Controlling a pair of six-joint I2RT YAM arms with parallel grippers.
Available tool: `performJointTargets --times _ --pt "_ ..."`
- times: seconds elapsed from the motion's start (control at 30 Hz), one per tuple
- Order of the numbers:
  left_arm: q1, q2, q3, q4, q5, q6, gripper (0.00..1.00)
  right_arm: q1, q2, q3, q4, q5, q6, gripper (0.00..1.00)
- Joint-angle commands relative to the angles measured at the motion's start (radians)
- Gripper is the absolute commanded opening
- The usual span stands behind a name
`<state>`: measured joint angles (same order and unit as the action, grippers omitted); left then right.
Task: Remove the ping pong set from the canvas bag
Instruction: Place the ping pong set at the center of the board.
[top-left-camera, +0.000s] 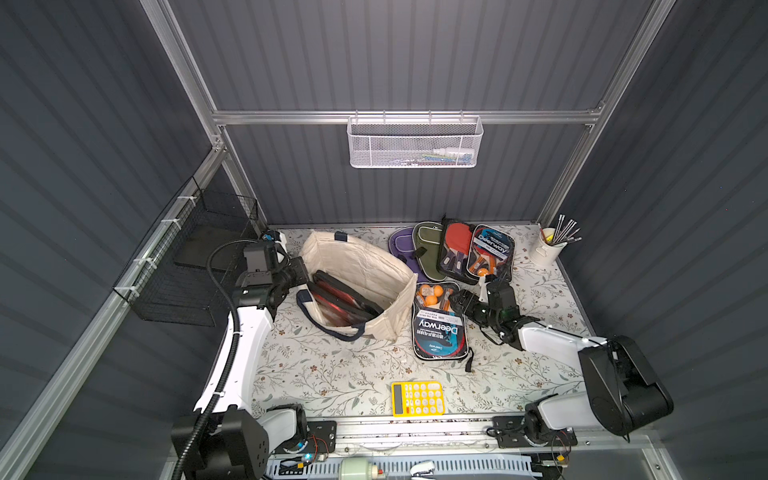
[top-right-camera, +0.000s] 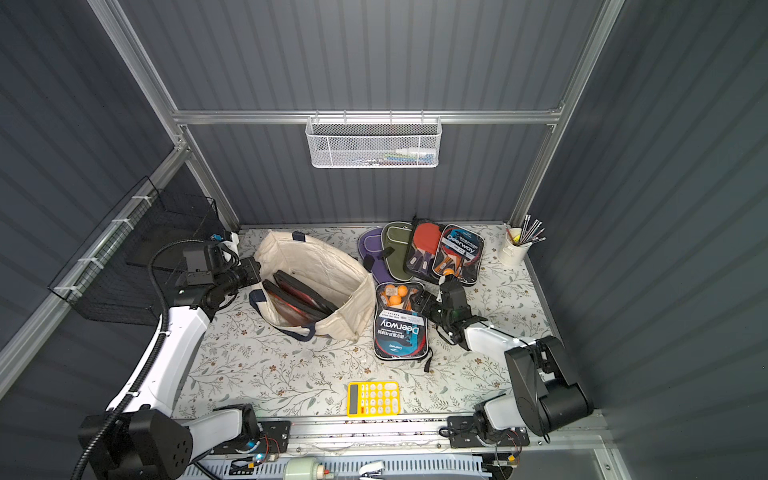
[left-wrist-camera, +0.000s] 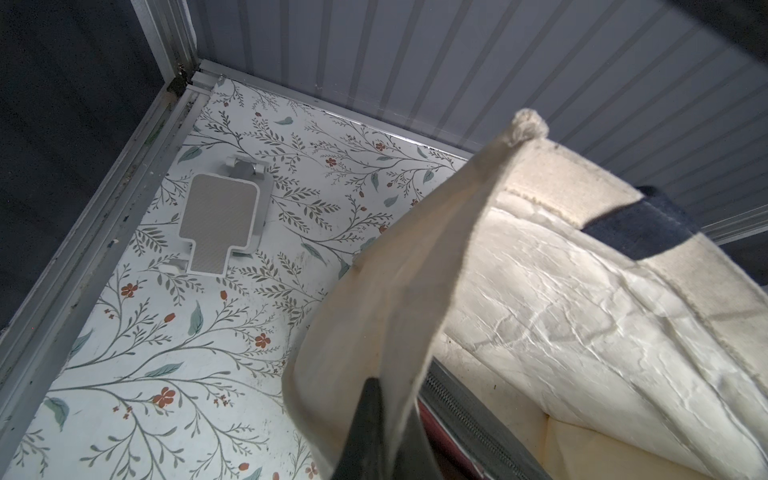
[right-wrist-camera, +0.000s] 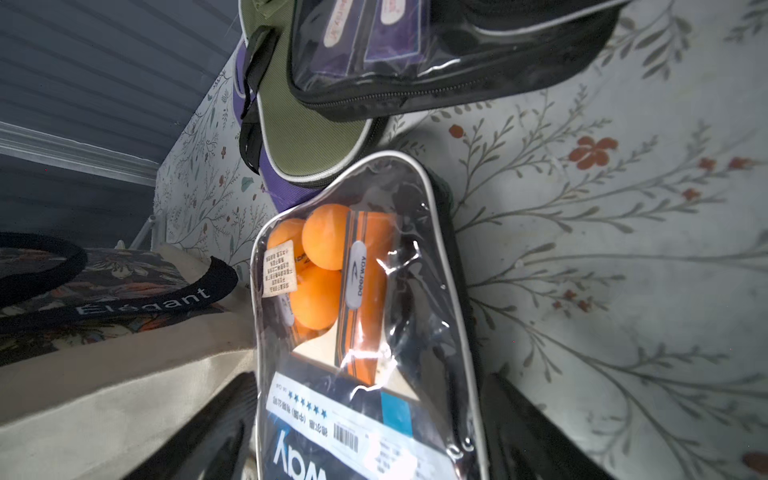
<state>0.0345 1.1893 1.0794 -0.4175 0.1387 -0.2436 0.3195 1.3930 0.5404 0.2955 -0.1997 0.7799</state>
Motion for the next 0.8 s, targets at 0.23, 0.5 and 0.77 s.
performJointTargets --times 0.23,0.5,0.77 --pt "0.008 -0.014 0.008 0.023 0.004 0.015 0.00 -0.001 -0.091 0.028 -0.077 0.057 -0.055 0.99" --pt "0.008 -0.013 0.008 0.023 0.004 0.015 0.00 0.070 -0.240 0.101 -0.183 0.126 -0.172 0.99" --pt "0.008 -0.013 0.008 0.024 0.010 0.015 0.00 0.256 -0.311 0.312 -0.309 0.182 -0.394 0.99"
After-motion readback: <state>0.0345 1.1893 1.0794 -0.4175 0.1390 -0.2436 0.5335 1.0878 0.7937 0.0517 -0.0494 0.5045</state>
